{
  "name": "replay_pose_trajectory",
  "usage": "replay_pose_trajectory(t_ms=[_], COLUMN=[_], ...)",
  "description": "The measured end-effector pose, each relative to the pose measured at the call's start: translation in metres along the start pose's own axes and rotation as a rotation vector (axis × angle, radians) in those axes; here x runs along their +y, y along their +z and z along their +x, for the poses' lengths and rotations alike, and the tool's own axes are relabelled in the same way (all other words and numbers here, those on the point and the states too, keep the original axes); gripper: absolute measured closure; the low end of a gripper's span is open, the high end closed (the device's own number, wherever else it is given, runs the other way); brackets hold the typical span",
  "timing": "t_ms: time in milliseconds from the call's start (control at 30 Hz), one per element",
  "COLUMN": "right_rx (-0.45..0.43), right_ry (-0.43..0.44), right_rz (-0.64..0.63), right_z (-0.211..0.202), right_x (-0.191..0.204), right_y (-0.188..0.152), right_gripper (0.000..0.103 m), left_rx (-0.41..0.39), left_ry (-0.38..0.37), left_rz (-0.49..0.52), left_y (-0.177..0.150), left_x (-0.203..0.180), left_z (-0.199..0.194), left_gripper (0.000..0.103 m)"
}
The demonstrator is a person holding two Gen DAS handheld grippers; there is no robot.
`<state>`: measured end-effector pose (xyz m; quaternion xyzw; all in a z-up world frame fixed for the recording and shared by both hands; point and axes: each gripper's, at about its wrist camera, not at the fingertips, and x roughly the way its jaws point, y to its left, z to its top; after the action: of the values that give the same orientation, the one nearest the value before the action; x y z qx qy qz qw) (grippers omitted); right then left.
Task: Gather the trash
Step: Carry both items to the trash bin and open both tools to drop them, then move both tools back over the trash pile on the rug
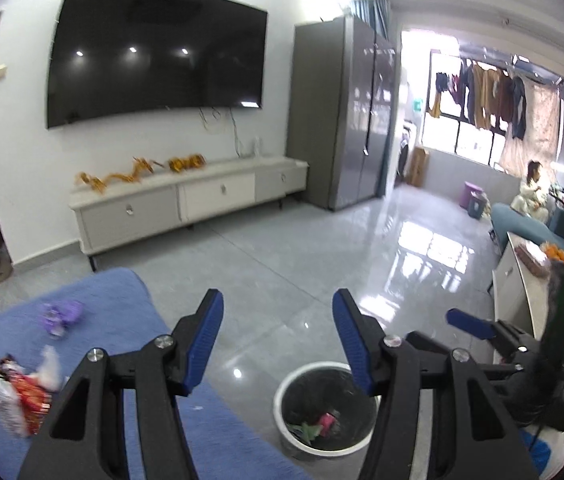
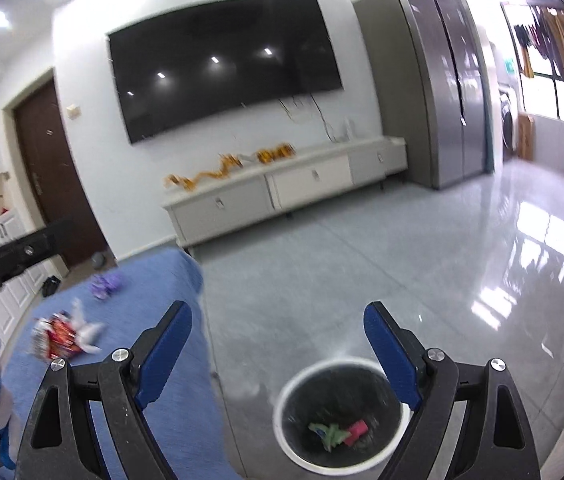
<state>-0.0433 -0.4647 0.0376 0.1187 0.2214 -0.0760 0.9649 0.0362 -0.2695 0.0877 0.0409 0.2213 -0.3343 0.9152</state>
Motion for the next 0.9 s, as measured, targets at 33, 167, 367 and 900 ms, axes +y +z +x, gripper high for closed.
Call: replay_pose_trajectory(t_ms=[33, 167, 367, 900], right_rx=[-0.019, -0.089, -0.182, -0.286], right_ry=[0.008, 0.041, 0.085, 0.219], right_rz=[-0.012, -0.069, -0.138, -0.237], right_z=[-0.007, -0.039, -0.078, -0.108], right_x=[0.007, 0.041, 0.083, 0.152], right_y=[0.005, 0.022, 0.035, 0.035], right_gripper=[0.016, 0.014, 0.012, 0.008], left_rx=[-0.015, -0.071, -0.165, -0.245], left_ry=[0.007, 0.063, 0.16, 0.503], left_rz=[-0.003, -0.013, -0.051, -0.113], left_y=[0.003, 0.015, 0.019, -0.035], left_x=[0.005, 0.031, 0.074, 0.195], left_z=[-0.01, -0.059, -0.128, -0.267], left_gripper=[0.048, 0.048, 0.039, 0.034])
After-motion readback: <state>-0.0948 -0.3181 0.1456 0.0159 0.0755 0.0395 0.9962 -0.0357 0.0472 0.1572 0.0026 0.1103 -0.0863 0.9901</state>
